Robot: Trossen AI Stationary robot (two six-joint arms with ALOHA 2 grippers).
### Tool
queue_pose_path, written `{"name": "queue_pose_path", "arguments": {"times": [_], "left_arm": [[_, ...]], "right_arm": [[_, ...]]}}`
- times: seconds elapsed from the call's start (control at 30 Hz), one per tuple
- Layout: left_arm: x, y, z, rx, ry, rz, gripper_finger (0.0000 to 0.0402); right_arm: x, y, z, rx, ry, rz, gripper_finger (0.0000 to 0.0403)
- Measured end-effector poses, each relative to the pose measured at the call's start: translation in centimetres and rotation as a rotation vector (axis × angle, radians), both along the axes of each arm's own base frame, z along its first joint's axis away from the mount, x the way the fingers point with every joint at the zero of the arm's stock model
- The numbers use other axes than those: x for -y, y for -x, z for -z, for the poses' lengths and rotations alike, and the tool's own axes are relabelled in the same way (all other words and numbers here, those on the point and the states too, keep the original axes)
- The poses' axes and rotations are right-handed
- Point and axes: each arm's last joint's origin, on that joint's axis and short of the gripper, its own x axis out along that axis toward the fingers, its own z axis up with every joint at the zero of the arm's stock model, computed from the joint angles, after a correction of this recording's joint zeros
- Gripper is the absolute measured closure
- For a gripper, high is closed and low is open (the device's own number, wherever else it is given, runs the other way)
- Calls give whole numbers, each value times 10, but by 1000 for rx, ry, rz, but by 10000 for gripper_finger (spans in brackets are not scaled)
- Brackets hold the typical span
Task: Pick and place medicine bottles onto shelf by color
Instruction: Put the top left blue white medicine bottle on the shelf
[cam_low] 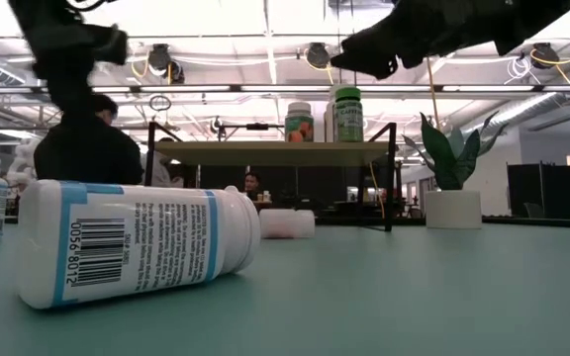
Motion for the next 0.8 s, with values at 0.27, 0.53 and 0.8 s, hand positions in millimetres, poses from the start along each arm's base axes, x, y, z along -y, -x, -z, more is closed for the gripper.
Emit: {"name": "queue_pose_path", "arguments": {"times": [0.27, 0.53, 0.8], "left_arm": [[22, 16, 24, -179, 149, 104, 27], [37, 23, 37, -227, 149, 199, 28], [43, 23, 41, -242, 137, 244, 29]], "right_arm": [[-7, -12, 20, -71, 2, -27, 133], [-8, -22, 32, -71, 14, -33, 133], [-8, -24, 33, -62, 13, -32, 133]]}}
